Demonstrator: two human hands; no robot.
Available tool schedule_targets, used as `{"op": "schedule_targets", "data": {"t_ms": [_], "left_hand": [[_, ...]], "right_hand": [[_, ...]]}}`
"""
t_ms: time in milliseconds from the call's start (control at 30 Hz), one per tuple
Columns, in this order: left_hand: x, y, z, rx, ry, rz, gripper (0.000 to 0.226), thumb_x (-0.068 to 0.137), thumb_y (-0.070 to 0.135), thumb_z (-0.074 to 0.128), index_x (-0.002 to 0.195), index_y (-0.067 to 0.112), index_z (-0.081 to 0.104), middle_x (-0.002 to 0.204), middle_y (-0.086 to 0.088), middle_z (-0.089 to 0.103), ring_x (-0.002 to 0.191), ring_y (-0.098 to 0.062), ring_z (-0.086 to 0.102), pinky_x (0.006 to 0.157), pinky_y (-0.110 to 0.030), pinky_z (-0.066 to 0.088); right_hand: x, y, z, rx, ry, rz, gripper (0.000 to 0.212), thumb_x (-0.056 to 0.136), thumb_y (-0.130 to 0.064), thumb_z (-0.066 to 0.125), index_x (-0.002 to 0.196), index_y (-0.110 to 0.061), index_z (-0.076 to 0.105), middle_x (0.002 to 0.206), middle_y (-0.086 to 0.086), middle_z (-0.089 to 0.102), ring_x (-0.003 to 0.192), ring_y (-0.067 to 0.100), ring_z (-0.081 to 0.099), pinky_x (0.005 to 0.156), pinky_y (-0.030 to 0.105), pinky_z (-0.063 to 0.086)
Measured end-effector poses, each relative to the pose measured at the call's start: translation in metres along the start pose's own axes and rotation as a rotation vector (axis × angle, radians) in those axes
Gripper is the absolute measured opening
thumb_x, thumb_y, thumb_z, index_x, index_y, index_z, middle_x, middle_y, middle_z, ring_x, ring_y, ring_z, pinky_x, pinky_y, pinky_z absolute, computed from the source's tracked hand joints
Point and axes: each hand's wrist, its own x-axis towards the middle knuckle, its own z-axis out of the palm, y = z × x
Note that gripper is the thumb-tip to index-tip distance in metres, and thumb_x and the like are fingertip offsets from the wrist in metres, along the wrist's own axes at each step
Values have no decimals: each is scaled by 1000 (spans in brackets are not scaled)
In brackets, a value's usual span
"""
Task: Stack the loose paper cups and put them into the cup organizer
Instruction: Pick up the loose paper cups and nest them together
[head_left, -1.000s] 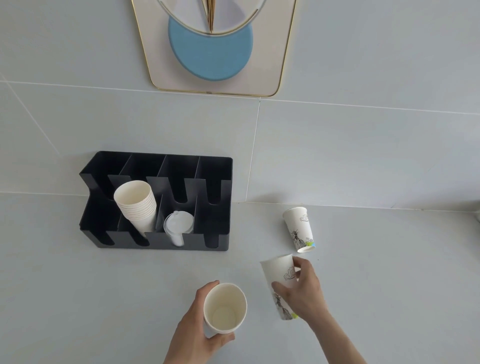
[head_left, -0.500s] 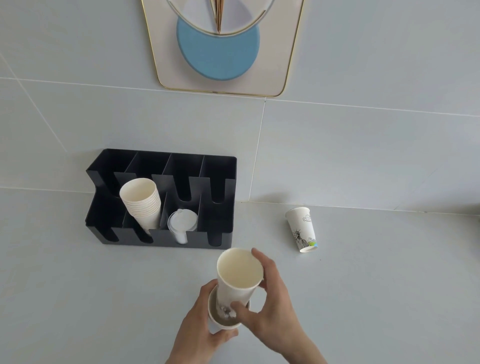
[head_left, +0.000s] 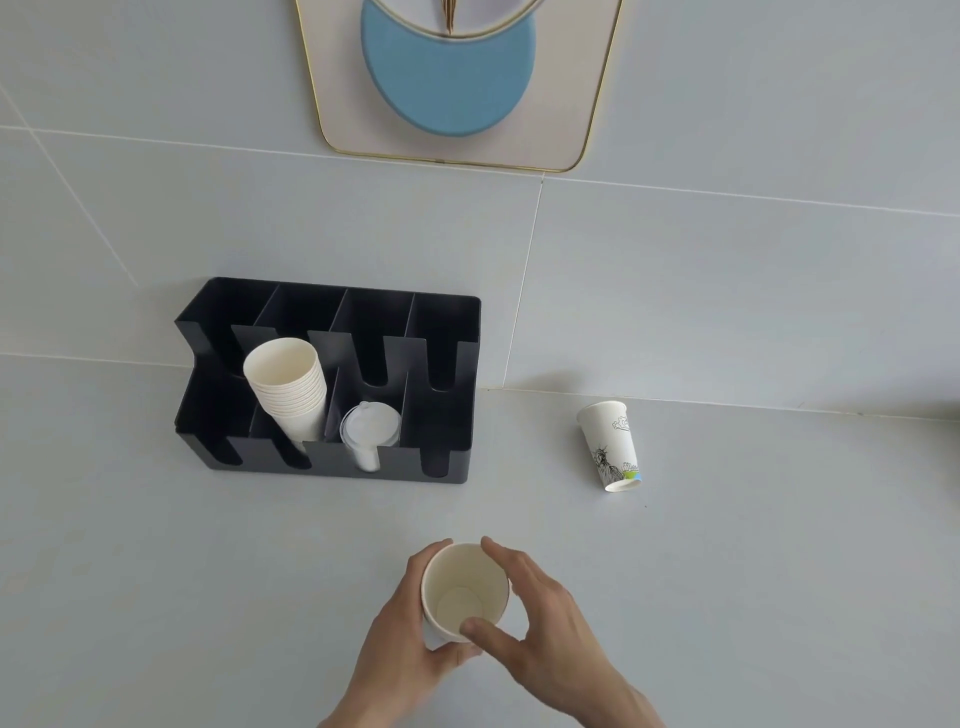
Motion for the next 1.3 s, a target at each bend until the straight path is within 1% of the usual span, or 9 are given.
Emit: {"op": "schedule_targets", "data": {"t_ms": [133, 267, 367, 567, 833, 900, 1033, 1133, 1300], "left_hand": [[1, -3, -2, 24, -9, 31, 105, 58, 46, 93, 135, 66, 24, 138, 39, 45, 118, 11, 53, 88, -12, 47], [4, -8, -3, 29, -19, 58, 106, 54, 45, 93, 137, 62, 28, 147, 36, 39, 121, 11, 52, 91, -10, 45], [6, -11, -2, 17, -36, 69, 105, 55, 43, 94, 140, 52, 34, 150, 33, 37, 123, 9, 53, 93, -4, 43], [6, -8, -2, 2, -37, 59, 104, 56, 40, 94, 140, 50, 34, 148, 33, 40, 123, 7, 53, 93, -3, 42], [5, -3, -3, 17, -37, 27, 105, 59, 43, 93, 139, 61, 27, 147, 33, 42, 124, 10, 51, 94, -8, 43], [6, -2, -4, 26, -45, 18, 105, 60, 43, 94, 140, 60, 27, 146, 33, 44, 124, 9, 51, 94, -13, 43], [8, -1, -4, 33, -49, 5, 104, 61, 43, 93, 142, 56, 28, 146, 30, 46, 126, 7, 50, 93, -18, 44], [9, -2, -3, 31, -44, -8, 104, 60, 45, 93, 142, 54, 29, 144, 30, 48, 126, 5, 51, 95, -20, 44], [10, -1, -2, 40, -46, -33, 106, 58, 47, 93, 142, 55, 29, 137, 32, 52, 121, 6, 54, 94, -22, 48]], "right_hand": [[5, 10, -6, 70, 15, 51, 73, 84, -67, 70, 147, -35, 51, 137, -26, 60, 123, -6, 57, 99, 20, 51], [34, 44, -40, 144, 390, 294, 33, 89, -28, 80, 120, -27, 69, 117, -17, 73, 101, 4, 71, 89, 37, 60], [65, 77, -73, -44, 550, 435, 31, 90, -19, 78, 120, -15, 69, 114, 0, 73, 99, 23, 71, 88, 46, 58], [116, 126, -111, -244, 362, 713, 63, 93, -36, 72, 144, -8, 48, 140, 14, 56, 129, 35, 54, 98, 41, 46], [134, 158, -92, -130, 344, 821, 57, 91, -29, 76, 134, -2, 50, 132, 19, 60, 123, 37, 58, 95, 43, 48], [132, 154, -89, -43, 352, 844, 52, 85, -23, 80, 126, -3, 55, 127, 18, 60, 112, 36, 60, 82, 39, 50], [110, 112, -83, 349, 332, 758, 31, 77, -12, 81, 106, -11, 69, 105, 8, 74, 81, 23, 63, 59, 29, 42], [80, 59, -76, 513, 250, 556, 35, 71, -20, 83, 104, -27, 72, 102, -4, 80, 95, 16, 75, 72, 28, 53], [31, 0, -50, 586, 159, 237, 62, 70, -9, 90, 123, -23, 59, 117, 1, 75, 109, 17, 73, 87, 30, 62]]}}
